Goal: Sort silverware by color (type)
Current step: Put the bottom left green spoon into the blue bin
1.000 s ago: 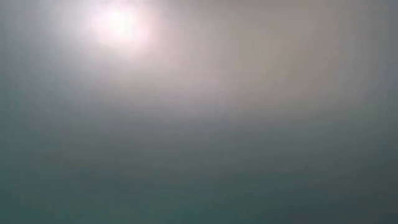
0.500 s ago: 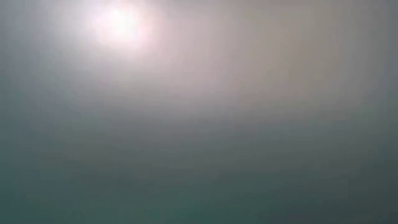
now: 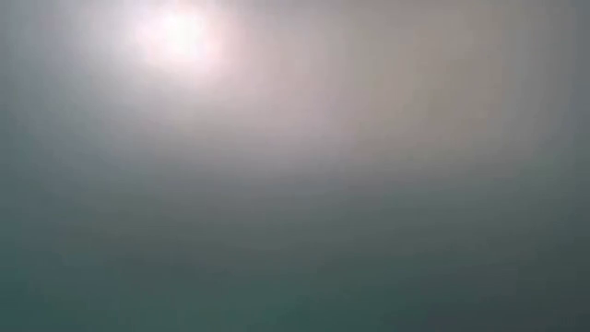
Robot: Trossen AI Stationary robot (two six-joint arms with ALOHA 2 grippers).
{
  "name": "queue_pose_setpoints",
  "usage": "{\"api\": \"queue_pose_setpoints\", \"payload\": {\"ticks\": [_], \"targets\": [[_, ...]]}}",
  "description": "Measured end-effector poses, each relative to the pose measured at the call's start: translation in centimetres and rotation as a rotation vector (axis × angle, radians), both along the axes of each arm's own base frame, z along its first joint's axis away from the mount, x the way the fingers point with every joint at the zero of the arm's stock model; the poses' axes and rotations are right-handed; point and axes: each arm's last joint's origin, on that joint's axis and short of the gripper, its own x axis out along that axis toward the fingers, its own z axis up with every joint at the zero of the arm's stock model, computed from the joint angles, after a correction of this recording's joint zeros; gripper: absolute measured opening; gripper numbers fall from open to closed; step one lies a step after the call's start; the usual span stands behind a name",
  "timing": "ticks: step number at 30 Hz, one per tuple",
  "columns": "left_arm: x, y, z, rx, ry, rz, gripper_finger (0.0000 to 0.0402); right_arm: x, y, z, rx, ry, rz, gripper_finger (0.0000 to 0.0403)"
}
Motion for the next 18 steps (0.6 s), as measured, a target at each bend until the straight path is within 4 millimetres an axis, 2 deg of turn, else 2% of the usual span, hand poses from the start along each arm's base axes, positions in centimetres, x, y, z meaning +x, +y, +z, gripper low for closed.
{"api": "queue_pose_setpoints", "payload": {"ticks": [5,9,14,18], "targets": [[-0.8,0.0,0.5,0.055,0.051,0.048,0.0020,-1.7,-0.8,1.3,-0.068,0.158,-0.115,0.0029],[-1.7,0.0,0.6,0.075,0.099,0.054,0.0032,-4.2,-2.6,1.8,-0.119,0.371,-0.292,0.0029],[-2.2,0.0,0.2,0.090,0.159,0.050,0.0043,-7.7,-6.2,1.3,-0.119,0.616,-0.530,0.0029],[-2.1,0.5,-0.1,0.107,0.190,0.081,0.0049,-9.4,-10.6,-0.2,-0.119,0.769,-0.697,0.0029]]}}
